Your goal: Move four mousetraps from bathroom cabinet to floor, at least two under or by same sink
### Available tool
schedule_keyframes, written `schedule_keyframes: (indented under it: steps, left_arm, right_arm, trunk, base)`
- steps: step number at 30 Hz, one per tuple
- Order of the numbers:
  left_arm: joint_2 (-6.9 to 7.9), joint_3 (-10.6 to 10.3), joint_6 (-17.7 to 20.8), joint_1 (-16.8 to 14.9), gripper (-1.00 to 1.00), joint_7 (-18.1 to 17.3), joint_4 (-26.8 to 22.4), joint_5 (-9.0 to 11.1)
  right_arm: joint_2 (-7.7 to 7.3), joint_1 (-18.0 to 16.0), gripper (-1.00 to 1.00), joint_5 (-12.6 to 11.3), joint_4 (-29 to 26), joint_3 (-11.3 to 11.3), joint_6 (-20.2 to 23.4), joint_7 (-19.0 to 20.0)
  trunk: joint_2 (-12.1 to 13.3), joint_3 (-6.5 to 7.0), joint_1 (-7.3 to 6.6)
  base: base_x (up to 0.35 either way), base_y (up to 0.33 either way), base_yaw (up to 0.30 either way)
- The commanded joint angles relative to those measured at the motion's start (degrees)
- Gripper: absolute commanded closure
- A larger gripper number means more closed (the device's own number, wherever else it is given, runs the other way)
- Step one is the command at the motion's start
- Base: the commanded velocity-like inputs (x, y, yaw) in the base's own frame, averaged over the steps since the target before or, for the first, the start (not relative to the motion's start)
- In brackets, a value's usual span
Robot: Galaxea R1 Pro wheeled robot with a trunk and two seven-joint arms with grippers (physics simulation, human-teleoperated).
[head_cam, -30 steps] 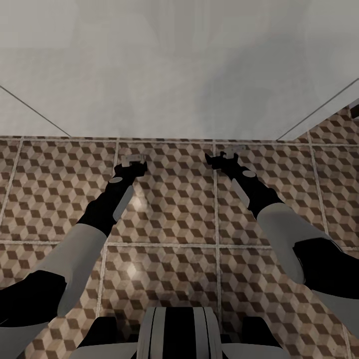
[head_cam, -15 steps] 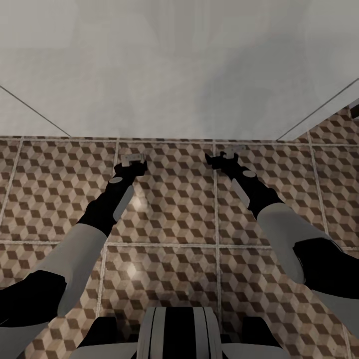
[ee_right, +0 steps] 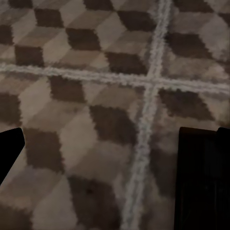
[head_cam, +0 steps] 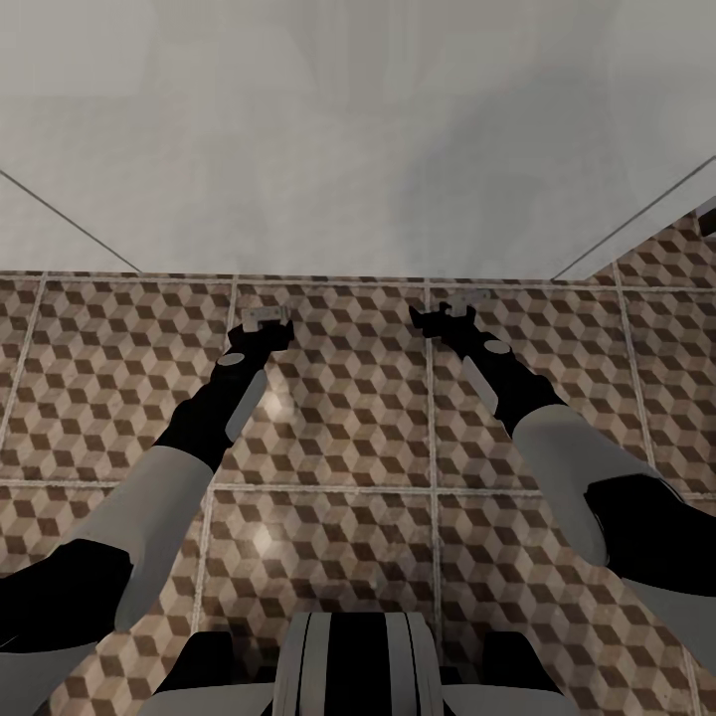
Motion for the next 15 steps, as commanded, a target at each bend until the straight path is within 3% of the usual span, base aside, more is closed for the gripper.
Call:
schedule_keyframes:
  steps: [1,6,15]
  left_arm:
    - [0.04,-0.22,0.19,-0.02,-1.0,0.47,-0.08,0.58]
    - [0.04,-0.22,0.18,-0.02,-1.0,0.5,-0.09,0.56]
    - [0.02,-0.22,0.18,-0.02,-1.0,0.51,-0.09,0.56]
  right_arm:
    - [-0.04,-0.04,-1.0,-0.6,0.09,0.25,-0.23,0.07]
    - [-0.04,-0.04,-1.0,-0.58,0.11,0.25,-0.23,0.07]
    - [-0.04,-0.04,-1.0,-0.53,0.43,0.25,-0.23,0.07]
  trunk:
    - [-0.01,-0.03,-0.01]
    - [-0.01,-0.03,-0.01]
    - [-0.01,-0.03,-0.01]
  base:
    - [-0.04,0.0,0.0]
    - [-0.159,0.0,0.0]
    - [-0.309,0.0,0.0]
